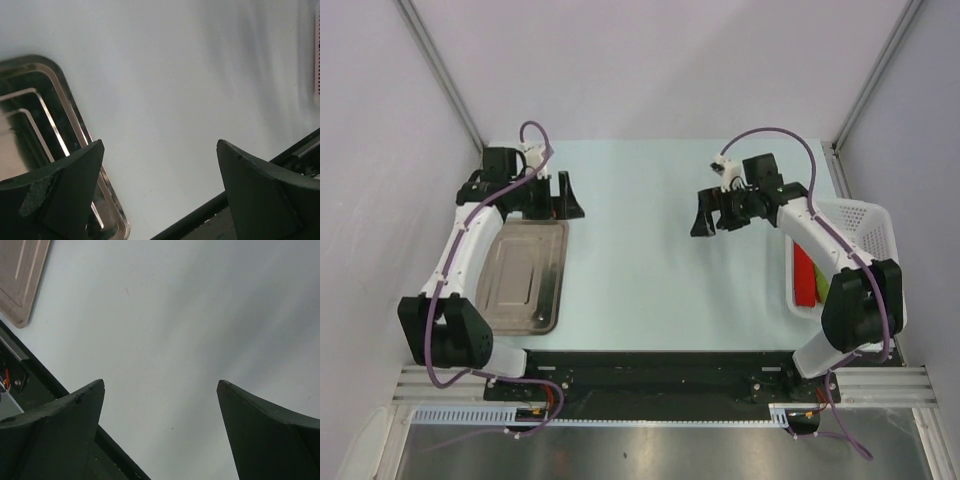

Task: Place the utensils on the paper napkin and roll it up

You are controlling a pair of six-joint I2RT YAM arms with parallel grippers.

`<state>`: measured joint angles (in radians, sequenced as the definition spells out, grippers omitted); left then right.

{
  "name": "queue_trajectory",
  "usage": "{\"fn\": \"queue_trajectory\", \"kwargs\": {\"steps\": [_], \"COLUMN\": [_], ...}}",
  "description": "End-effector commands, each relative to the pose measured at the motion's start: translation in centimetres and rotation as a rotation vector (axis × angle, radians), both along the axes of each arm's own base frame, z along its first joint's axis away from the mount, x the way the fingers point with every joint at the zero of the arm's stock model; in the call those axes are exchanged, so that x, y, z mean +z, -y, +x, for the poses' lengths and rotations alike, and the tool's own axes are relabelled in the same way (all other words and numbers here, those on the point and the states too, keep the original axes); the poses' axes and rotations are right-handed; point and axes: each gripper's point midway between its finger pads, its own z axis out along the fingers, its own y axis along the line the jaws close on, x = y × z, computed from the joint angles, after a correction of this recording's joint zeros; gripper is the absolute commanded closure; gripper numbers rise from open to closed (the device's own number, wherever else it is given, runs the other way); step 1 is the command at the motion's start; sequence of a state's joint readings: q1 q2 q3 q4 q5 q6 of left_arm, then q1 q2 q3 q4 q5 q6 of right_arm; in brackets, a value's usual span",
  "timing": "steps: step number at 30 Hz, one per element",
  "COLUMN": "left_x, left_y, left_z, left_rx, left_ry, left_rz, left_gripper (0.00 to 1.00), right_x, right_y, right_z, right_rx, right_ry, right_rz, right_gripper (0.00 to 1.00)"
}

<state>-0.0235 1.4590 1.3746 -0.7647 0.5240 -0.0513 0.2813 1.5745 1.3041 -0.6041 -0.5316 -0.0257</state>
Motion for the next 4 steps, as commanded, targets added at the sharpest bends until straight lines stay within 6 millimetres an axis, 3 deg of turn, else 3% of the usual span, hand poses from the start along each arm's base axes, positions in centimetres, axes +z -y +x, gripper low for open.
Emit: {"fn": "queue_trajectory", "kwargs": {"steps": [1,4], "left_x": [1.0,2.0], "left_y": [-1.2,-1.2], "left_z": [-1.5,-1.1], "left_rx": [0.029,0.044], "left_ry": [0.058,0.073], "left_rz": [0.05,0.038], "left_gripper": [0.0,0.0], "right_x": [3.7,4.9], "right_y": [0.4,1.9], "right_z": [0.8,1.8], "right_rx": [-0.032,-0.068], "right_ry": [0.113,0.13], "right_rz": [0.045,0.061], "right_gripper": [0.0,0.0]}}
